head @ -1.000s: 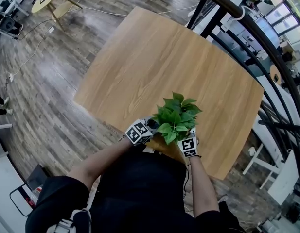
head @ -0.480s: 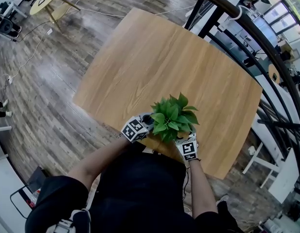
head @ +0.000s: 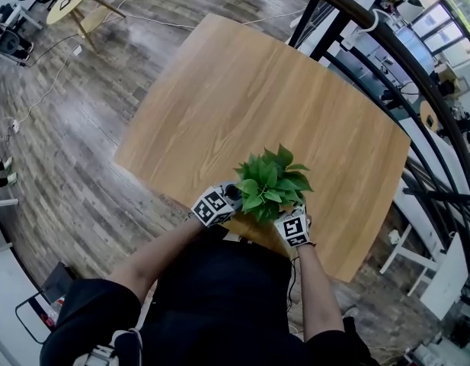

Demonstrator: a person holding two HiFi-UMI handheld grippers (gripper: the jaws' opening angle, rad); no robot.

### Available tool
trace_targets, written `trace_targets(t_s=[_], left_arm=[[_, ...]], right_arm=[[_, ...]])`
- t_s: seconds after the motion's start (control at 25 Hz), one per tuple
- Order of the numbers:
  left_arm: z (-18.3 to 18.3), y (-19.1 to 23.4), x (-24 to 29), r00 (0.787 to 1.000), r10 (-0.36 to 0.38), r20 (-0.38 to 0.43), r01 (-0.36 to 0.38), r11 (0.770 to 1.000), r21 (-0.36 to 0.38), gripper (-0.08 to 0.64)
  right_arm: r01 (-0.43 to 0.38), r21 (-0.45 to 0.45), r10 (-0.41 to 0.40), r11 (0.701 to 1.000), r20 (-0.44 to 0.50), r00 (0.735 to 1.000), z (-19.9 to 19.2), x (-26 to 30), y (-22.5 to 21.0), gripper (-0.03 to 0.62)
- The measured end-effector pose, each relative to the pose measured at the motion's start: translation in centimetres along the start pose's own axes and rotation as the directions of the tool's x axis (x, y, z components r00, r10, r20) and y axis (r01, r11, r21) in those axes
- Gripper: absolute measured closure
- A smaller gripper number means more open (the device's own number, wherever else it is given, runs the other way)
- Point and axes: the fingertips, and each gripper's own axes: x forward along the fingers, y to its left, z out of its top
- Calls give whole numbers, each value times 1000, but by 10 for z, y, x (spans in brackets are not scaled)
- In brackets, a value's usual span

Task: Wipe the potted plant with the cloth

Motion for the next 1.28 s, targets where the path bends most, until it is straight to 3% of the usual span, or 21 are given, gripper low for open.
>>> trace_targets(t_s=[0.12, 0.28, 0.56, 0.68, 0.8, 0.96, 1.08, 1.28], left_arm=[[-8, -20, 1, 999, -45, -1, 45, 999, -25, 471], [-10, -14, 0, 999, 4, 49, 1, 995, -101, 471], [-1, 17, -9, 995, 67, 76, -61, 994, -90, 469], [4, 31, -15, 991, 93, 97, -85, 993, -86, 469], [7, 40, -18, 985, 127, 114, -117, 989, -88, 469], [15, 46, -13, 975, 174, 136, -165, 984, -74, 469], [18, 43, -6, 976, 158, 149, -150, 987, -64, 469], [5, 29, -7, 986, 99, 134, -91, 993, -71, 469]], right_arm=[[10, 7, -10, 1000, 0, 1000, 1, 0, 1, 199], [15, -8, -15, 1000, 8, 1000, 1, 1, 0, 199], [-9, 74, 9, 997, -8, 1000, 1, -9, 20, 199], [-26, 70, 28, 997, -20, 999, -5, -15, 30, 199], [6, 79, -3, 997, -38, 999, -13, -17, 18, 199], [-9, -3, 8, 1000, -68, 998, -13, -12, 5, 199], [-59, -77, 52, 995, -94, 994, -9, -2, 7, 199], [-33, -34, 30, 999, -74, 997, -3, 6, 4, 199]])
